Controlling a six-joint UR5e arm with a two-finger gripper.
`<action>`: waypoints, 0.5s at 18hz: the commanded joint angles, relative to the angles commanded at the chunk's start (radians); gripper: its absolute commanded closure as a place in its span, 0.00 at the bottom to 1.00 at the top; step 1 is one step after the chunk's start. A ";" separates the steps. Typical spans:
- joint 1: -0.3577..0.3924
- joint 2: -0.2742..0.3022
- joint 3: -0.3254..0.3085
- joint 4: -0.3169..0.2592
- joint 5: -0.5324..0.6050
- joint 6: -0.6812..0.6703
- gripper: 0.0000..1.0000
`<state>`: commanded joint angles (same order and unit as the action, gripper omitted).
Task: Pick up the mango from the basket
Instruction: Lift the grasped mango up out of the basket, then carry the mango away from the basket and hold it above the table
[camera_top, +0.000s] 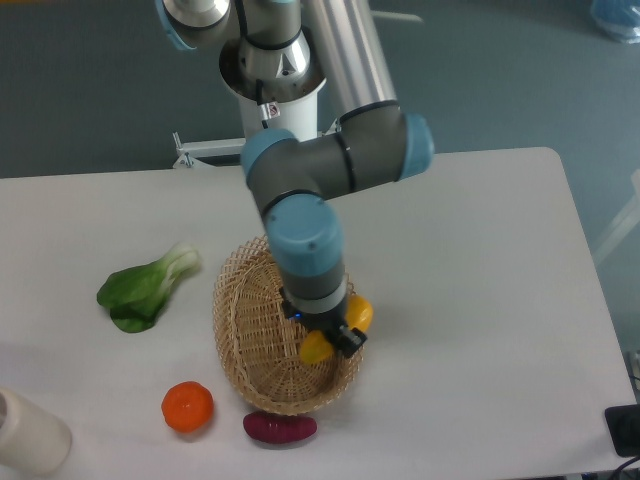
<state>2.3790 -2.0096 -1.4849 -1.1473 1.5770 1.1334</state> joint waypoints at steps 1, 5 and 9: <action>0.015 0.008 0.000 -0.005 0.000 0.020 0.76; 0.094 0.026 -0.002 -0.005 -0.002 0.121 0.75; 0.155 0.025 0.006 -0.005 -0.002 0.199 0.74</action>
<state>2.5340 -1.9850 -1.4788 -1.1520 1.5754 1.3329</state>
